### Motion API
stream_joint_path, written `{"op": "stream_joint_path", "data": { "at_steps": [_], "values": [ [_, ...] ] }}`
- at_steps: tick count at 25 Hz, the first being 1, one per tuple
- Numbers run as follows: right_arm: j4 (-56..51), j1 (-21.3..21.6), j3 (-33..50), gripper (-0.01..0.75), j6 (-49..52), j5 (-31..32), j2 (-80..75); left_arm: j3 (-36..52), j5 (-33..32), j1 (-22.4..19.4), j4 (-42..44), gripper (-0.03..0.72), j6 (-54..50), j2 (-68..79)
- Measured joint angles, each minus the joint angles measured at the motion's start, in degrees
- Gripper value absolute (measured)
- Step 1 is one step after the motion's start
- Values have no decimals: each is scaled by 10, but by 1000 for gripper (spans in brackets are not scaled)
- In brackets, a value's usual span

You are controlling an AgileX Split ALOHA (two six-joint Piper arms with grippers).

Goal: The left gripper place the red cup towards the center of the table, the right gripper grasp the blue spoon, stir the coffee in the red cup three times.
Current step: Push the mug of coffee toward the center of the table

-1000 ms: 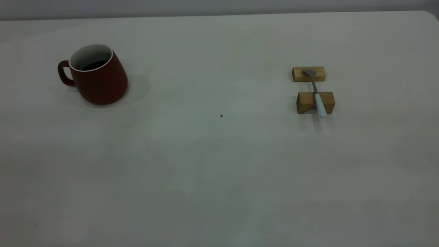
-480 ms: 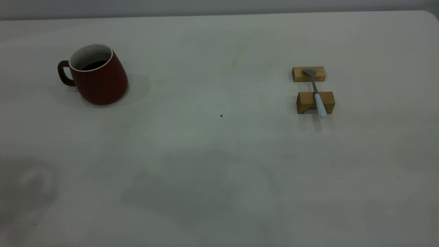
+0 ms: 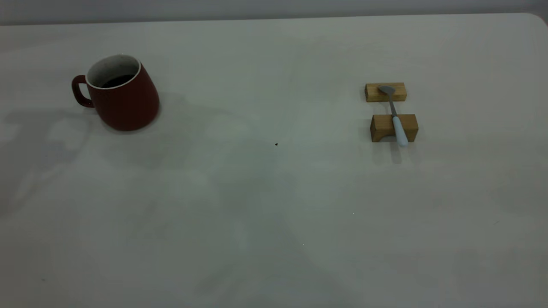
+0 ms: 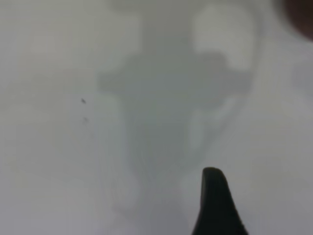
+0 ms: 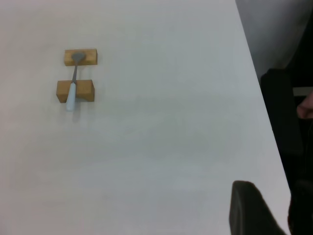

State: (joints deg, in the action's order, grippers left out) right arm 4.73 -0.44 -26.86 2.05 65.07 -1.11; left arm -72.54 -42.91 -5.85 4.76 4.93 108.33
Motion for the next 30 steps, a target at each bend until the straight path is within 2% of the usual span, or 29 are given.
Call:
{"op": "stream_joint_path", "data": {
  "at_steps": [6, 9, 13, 17, 20, 25, 30],
  "values": [
    [0, 0, 0, 238, 0, 0, 0, -148, 14, -1, 1, 554, 152, 153],
    [0, 0, 0, 238, 0, 0, 0, -226, -2, 0, 1, 554, 254, 224],
    [0, 0, 0, 238, 0, 0, 0, -291, -10, 4, -4, 554, 465, 285],
    [0, 0, 0, 238, 0, 0, 0, -304, 0, 11, -38, 554, 669, 311],
    [0, 0, 0, 238, 0, 0, 0, -307, 4, 13, -76, 554, 772, 323],
    [0, 0, 0, 238, 0, 0, 0, -307, 1, 14, -154, 554, 859, 337],
    [0, 0, 0, 238, 0, 0, 0, -308, -1, 18, -181, 554, 899, 348]
  ]
}}
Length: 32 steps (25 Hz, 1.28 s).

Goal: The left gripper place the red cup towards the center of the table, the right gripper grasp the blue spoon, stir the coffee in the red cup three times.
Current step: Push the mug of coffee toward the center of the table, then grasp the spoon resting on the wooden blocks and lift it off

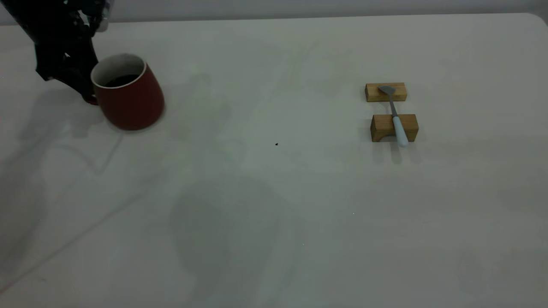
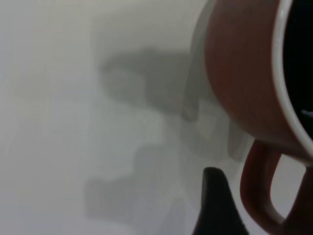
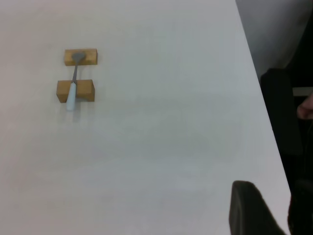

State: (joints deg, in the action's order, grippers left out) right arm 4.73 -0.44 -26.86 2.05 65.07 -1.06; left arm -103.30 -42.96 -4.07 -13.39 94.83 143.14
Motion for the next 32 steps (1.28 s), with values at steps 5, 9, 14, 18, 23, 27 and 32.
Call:
{"op": "stream_joint_path", "data": {
  "at_steps": [5, 9, 14, 18, 23, 27, 32],
  "values": [
    [0, 0, 0, 238, 0, 0, 0, 0, 1, 31, -32, 554, 7, 6],
    [0, 0, 0, 238, 0, 0, 0, 0, 8, 73, -59, 554, 7, 8],
    [0, 0, 0, 238, 0, 0, 0, 0, 38, 134, -65, 554, -17, 10],
    [0, 0, 0, 238, 0, 0, 0, 0, 68, 178, -70, 554, -37, 18],
    [0, 0, 0, 238, 0, 0, 0, 0, 76, 201, -73, 554, -68, 19],
    [0, 0, 0, 238, 0, 0, 0, 0, 33, 201, -59, 554, -118, -7],
    [0, 0, 0, 238, 0, 0, 0, 0, -48, 201, -47, 554, -186, -113]
  ]
}}
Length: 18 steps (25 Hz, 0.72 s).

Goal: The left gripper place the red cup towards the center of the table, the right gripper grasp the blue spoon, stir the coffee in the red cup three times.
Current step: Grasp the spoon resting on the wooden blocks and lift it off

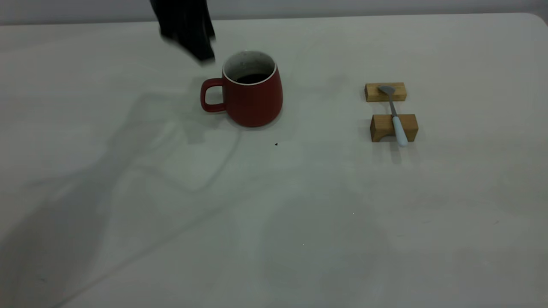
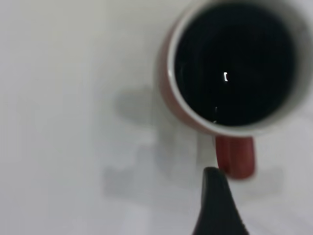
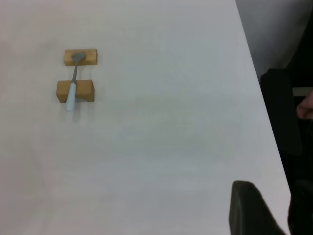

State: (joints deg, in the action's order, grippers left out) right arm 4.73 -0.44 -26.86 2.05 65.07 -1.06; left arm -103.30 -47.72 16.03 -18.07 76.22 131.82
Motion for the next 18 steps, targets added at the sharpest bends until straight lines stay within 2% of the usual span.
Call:
{"op": "stream_joint_path", "data": {
  "at_steps": [4, 6, 11, 15, 18],
  "values": [
    [0, 0, 0, 238, 0, 0, 0, 0, -62, 0, 31, 554, -155, -126],
    [0, 0, 0, 238, 0, 0, 0, 0, -91, 0, 54, 554, -275, -193],
    [0, 0, 0, 238, 0, 0, 0, 0, -192, -1, 163, 554, -537, -358],
    [0, 0, 0, 238, 0, 0, 0, 19, -192, -2, 243, 554, -640, -453],
    [0, 0, 0, 238, 0, 0, 0, 90, -192, -2, 248, 554, -686, -530]
  ]
}}
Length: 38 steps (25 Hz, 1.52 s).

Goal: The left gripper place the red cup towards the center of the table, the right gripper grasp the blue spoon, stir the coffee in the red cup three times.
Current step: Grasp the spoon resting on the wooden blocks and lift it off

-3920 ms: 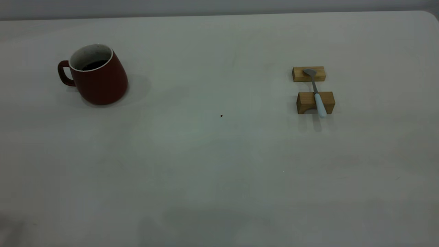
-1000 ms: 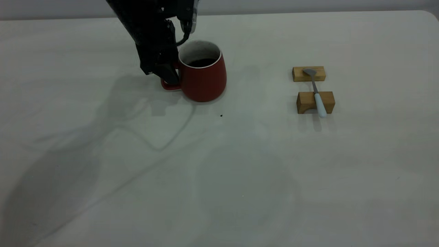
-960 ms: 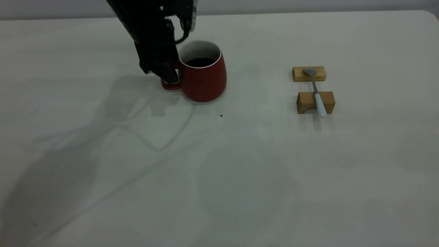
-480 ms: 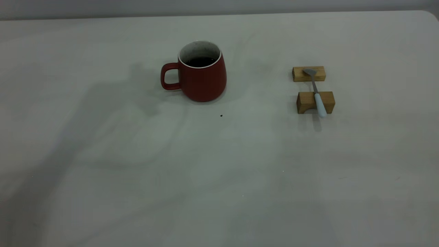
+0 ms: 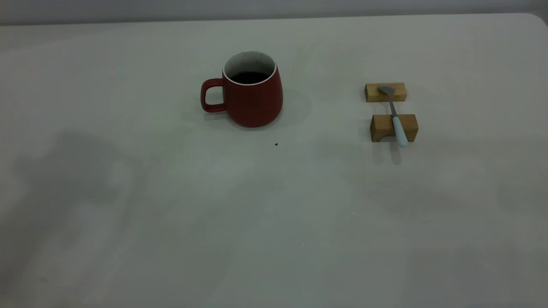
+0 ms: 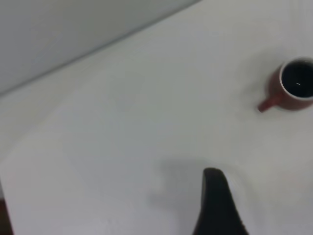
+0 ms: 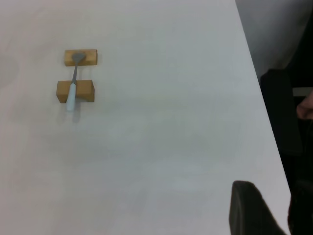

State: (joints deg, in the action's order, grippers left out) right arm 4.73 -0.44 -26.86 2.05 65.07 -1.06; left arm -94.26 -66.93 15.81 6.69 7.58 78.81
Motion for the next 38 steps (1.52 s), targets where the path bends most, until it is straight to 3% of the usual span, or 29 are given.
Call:
{"op": "stream_joint_path", "data": {
  "at_steps": [9, 16, 21, 30, 38],
  "values": [
    [0, 0, 0, 238, 0, 0, 0, 412, 0, 0, -56, 554, -62, -262],
    [0, 0, 0, 238, 0, 0, 0, 606, 13, 0, -62, 554, -79, -472],
    [0, 0, 0, 238, 0, 0, 0, 658, 34, 0, -72, 554, -80, -582],
    [0, 0, 0, 238, 0, 0, 0, 664, 31, -3, -73, 554, -80, -703],
    [0, 0, 0, 238, 0, 0, 0, 664, 26, -100, -73, 554, -79, -785]
  ]
}}
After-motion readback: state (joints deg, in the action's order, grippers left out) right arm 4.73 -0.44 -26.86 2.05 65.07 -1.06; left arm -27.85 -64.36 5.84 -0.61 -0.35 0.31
